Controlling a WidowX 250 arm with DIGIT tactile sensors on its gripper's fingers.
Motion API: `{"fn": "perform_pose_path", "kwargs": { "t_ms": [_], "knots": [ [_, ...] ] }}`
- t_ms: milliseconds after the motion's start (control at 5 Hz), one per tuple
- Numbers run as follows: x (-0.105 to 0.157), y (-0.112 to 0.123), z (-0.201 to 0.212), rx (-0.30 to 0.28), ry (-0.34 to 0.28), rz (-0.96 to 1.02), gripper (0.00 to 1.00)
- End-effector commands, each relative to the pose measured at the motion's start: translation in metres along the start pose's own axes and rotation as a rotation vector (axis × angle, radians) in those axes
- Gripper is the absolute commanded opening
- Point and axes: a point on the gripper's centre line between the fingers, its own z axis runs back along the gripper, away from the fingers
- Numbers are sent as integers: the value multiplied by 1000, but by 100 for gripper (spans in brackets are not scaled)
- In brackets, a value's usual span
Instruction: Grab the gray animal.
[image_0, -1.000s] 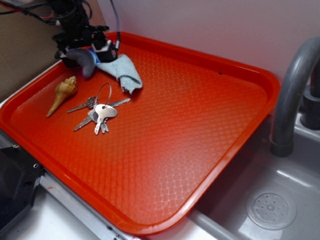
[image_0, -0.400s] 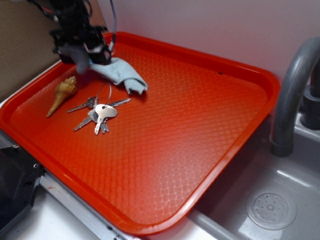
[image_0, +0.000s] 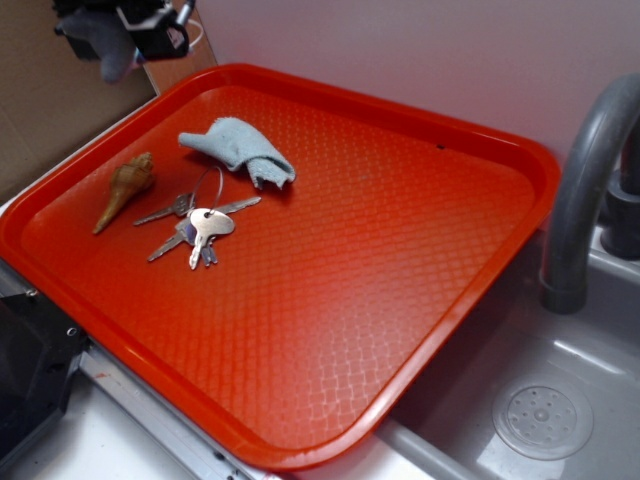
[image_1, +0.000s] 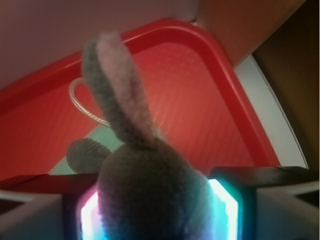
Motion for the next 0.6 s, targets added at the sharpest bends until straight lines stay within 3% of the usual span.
{"fn": "perform_pose_path", "kwargs": {
  "t_ms": [0,200,400],
  "knots": [
    [-34,-35,85,-171,-40,-253,0],
    [-38,-43,89,-194,-36,-301,0],
    [-26,-35,79,-210,30,-330,0]
  ]
}}
